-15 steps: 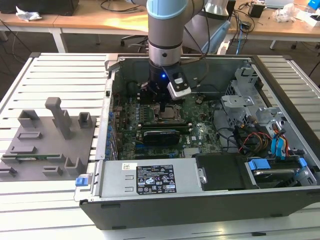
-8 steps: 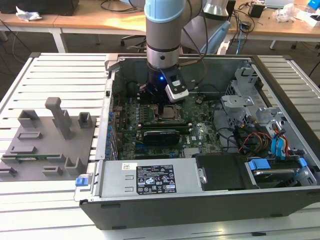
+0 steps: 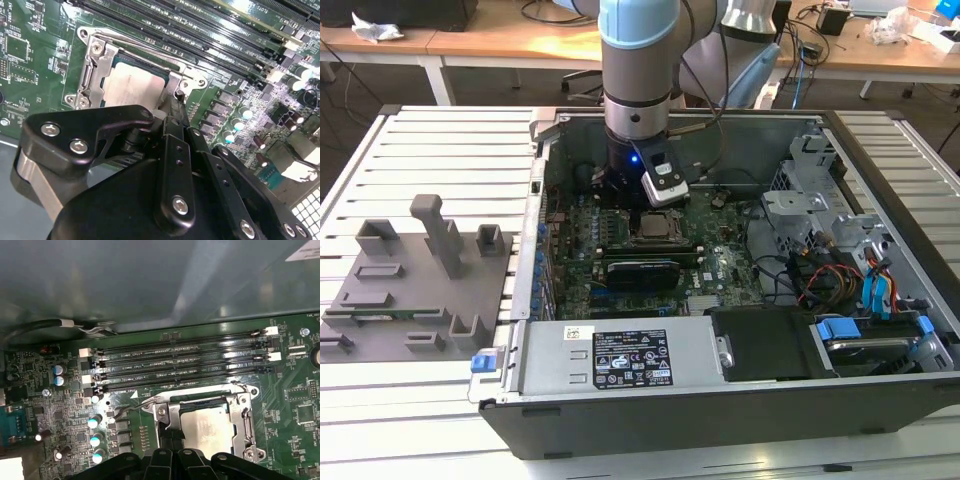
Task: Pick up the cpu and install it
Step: 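Close the cpu cover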
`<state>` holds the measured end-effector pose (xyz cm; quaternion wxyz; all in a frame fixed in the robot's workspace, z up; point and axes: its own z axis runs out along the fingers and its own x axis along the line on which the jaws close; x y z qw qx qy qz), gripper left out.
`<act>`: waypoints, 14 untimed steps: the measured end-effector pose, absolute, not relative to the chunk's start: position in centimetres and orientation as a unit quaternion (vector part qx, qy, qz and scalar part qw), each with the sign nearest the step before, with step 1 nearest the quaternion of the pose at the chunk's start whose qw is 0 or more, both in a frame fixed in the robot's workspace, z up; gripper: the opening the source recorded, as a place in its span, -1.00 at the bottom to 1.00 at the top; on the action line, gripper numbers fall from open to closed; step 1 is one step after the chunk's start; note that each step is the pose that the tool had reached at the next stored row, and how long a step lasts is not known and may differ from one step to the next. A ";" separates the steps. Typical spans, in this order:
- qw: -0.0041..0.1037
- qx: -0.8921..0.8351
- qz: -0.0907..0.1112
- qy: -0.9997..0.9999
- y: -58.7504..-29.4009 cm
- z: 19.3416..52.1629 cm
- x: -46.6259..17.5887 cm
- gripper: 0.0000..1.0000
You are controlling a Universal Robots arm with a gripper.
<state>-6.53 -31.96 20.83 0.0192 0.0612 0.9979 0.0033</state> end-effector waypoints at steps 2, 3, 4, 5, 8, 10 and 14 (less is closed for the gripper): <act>0.019 0.061 0.003 0.998 -32.0 20.8 -6.8 -0.79; 0.019 0.061 0.003 0.998 -32.0 20.7 -6.8 -0.79; 0.019 0.061 0.003 0.998 -32.0 20.7 -6.8 -0.79; 0.019 0.061 0.003 0.998 -32.0 20.6 -6.8 -0.79; 0.019 0.061 0.003 0.998 -32.0 20.4 -6.8 -0.79; 0.019 0.061 0.003 0.998 -32.0 20.4 -6.8 -0.79; 0.019 0.061 0.003 0.998 -32.0 20.4 -6.8 -0.79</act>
